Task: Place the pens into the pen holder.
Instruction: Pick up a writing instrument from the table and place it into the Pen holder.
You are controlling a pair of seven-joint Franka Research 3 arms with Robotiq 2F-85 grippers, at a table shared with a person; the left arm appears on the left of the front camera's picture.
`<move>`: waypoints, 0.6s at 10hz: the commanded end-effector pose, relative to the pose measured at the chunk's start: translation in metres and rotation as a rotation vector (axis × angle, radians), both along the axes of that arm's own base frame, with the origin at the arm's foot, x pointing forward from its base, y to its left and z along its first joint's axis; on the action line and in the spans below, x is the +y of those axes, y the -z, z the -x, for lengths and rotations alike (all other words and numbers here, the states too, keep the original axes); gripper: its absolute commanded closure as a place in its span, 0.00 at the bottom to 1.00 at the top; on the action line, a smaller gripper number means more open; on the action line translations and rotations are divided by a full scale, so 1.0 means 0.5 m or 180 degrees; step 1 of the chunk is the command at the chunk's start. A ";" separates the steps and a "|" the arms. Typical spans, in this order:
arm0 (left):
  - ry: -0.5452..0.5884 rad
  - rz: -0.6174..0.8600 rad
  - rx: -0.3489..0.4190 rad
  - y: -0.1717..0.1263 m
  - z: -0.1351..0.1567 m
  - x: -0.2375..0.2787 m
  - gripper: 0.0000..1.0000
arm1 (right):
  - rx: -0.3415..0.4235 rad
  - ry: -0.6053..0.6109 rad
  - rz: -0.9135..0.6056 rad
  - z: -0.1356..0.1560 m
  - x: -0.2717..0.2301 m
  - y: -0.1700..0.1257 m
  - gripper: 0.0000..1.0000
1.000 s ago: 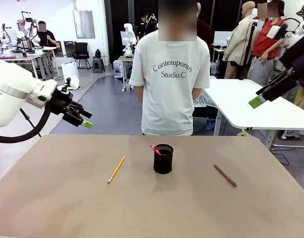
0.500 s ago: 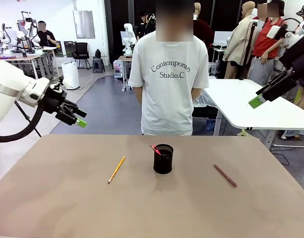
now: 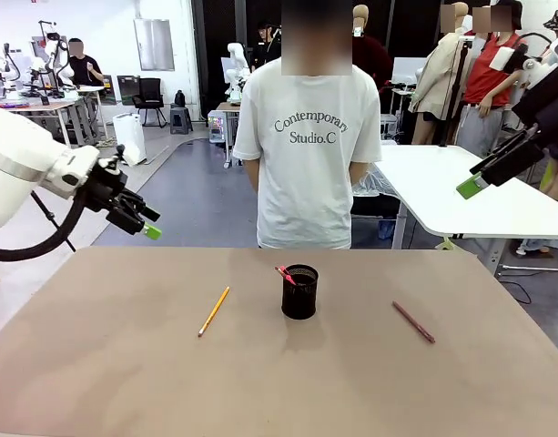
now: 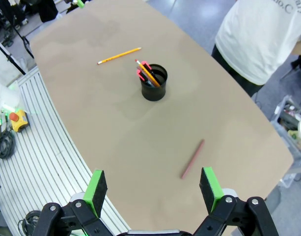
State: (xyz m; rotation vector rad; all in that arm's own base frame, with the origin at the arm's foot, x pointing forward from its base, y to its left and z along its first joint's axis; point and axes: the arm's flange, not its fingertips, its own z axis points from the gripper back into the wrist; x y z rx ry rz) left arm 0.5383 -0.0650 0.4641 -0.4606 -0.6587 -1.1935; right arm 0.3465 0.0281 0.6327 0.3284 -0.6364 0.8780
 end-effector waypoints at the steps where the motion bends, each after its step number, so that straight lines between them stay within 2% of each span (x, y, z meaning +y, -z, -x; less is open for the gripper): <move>1: -0.0394 -0.0611 0.0514 -0.008 0.014 -0.074 0.00 | 0.0000 -0.0026 -0.0050 0.002 -0.001 -0.001 0.00; 4: -0.1001 -0.1012 0.0811 -0.021 0.034 -0.173 0.00 | 0.0000 -0.0026 -0.0050 0.002 -0.001 -0.001 0.00; 5: -0.1137 -0.1343 0.1064 -0.020 0.036 -0.193 0.00 | 0.0000 -0.0026 -0.0050 0.002 -0.001 -0.001 0.00; 6: -0.1216 -0.1518 0.1160 -0.016 0.027 -0.209 0.00 | 0.0000 -0.0026 -0.0050 0.002 -0.001 -0.001 0.00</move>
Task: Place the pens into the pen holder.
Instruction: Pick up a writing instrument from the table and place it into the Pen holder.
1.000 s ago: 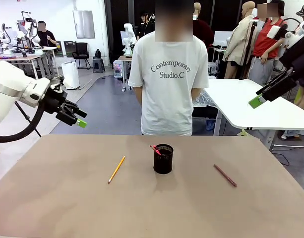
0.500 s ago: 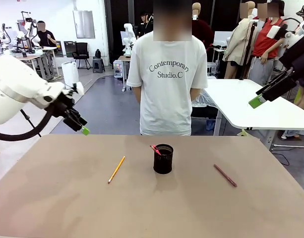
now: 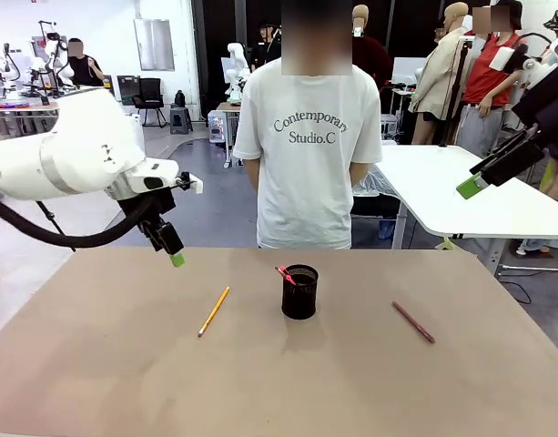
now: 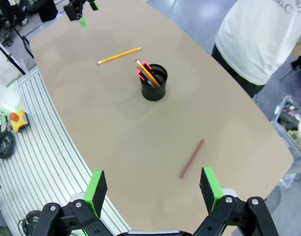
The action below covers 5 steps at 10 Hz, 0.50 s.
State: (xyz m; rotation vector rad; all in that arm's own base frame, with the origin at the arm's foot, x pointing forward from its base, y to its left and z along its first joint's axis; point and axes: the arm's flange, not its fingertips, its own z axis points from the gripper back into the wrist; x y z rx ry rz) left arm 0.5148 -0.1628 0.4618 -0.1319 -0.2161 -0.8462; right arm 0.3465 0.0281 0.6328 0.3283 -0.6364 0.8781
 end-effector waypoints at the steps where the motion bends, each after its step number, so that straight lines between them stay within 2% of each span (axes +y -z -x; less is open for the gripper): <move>1: -0.0103 -0.0344 0.0309 -0.007 -0.028 -0.035 0.00 | 0.0000 -0.0026 -0.0051 0.002 -0.001 -0.001 0.00; 3: -0.0245 -0.0632 0.0296 0.023 -0.037 -0.073 0.00 | 0.0000 -0.0026 -0.0051 0.002 -0.001 -0.001 0.00; 5: -0.0474 -0.0512 0.0290 0.056 -0.047 -0.108 0.00 | 0.0000 -0.0026 -0.0051 0.002 -0.001 -0.001 0.00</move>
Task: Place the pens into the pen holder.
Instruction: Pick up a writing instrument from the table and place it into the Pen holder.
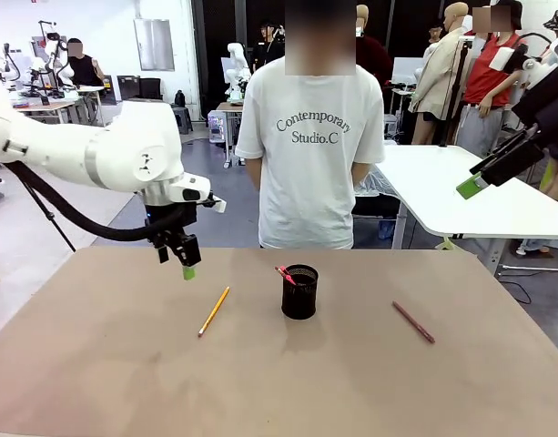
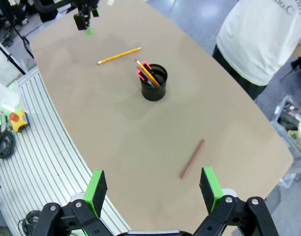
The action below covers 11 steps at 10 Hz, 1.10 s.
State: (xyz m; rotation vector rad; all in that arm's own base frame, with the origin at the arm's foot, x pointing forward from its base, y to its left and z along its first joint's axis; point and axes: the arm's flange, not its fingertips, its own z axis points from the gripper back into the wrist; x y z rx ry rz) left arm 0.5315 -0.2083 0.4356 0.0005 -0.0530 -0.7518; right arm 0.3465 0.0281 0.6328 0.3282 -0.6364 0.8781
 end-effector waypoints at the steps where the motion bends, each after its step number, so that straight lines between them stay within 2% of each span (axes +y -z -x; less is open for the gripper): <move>1: -0.0249 0.0083 -0.0122 0.024 -0.015 -0.032 0.00 | 0.0000 -0.0026 -0.0051 0.001 -0.001 -0.001 0.00; 3: -0.0658 0.0292 -0.0198 0.063 -0.021 -0.059 0.00 | 0.0000 -0.0026 -0.0051 0.001 -0.001 -0.001 0.00; 4: -0.0559 0.0436 -0.0059 0.076 -0.022 -0.071 0.00 | 0.0000 -0.0026 -0.0051 0.001 -0.001 -0.001 0.00; 5: -0.0406 0.0181 -0.0108 0.050 -0.021 -0.048 0.00 | 0.0000 -0.0026 -0.0051 0.001 -0.001 -0.001 0.00; 9: -0.0406 0.0181 -0.0108 0.050 -0.021 -0.048 0.00 | 0.0000 -0.0026 -0.0051 0.001 -0.001 -0.001 0.00; 11: -0.0640 0.0271 -0.0018 0.071 -0.038 -0.068 0.00 | 0.0000 -0.0026 -0.0051 0.001 -0.001 -0.001 0.00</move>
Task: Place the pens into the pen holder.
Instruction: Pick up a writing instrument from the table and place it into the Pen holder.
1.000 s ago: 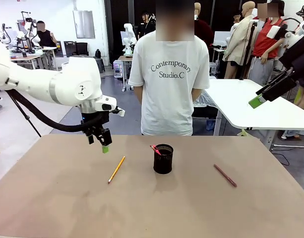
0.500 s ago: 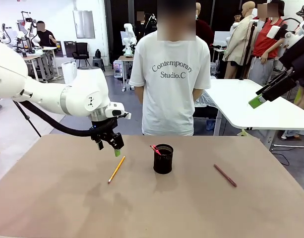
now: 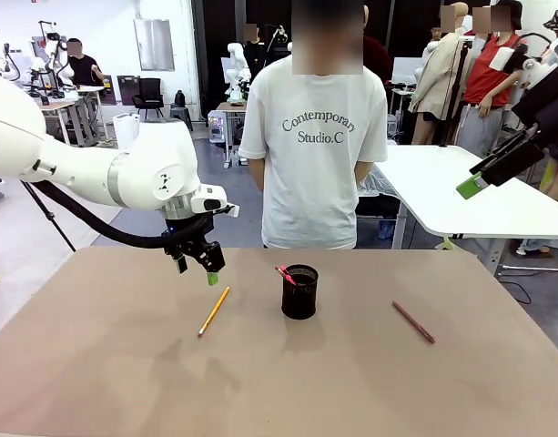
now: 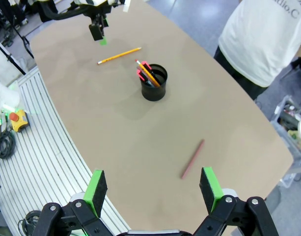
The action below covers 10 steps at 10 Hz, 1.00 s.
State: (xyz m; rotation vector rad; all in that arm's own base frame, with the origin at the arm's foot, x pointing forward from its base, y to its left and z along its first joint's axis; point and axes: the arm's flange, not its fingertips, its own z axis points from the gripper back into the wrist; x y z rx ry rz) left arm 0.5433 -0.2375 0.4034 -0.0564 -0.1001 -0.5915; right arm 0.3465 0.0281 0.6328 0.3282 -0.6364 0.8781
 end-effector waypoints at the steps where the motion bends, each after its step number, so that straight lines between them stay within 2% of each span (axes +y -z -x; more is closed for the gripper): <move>1: -0.0222 0.0045 0.0191 0.023 -0.026 -0.024 0.00 | 0.0000 -0.0026 -0.0051 0.001 -0.001 -0.001 0.00; 2: -0.0270 0.0079 0.0220 0.038 -0.034 -0.033 0.00 | 0.0000 -0.0026 -0.0051 0.001 -0.001 -0.001 0.00; 4: -0.0338 -0.0041 0.0123 0.071 -0.052 -0.057 0.00 | 0.0000 -0.0026 -0.0051 0.001 -0.001 -0.001 0.00; 8: -0.0276 -0.0142 0.0161 0.137 -0.087 -0.098 0.00 | 0.0000 -0.0026 -0.0051 0.001 -0.001 -0.001 0.00; 10: -0.0383 -0.0207 0.0061 0.160 -0.095 -0.105 0.00 | 0.0000 -0.0026 -0.0051 0.001 -0.001 -0.001 0.00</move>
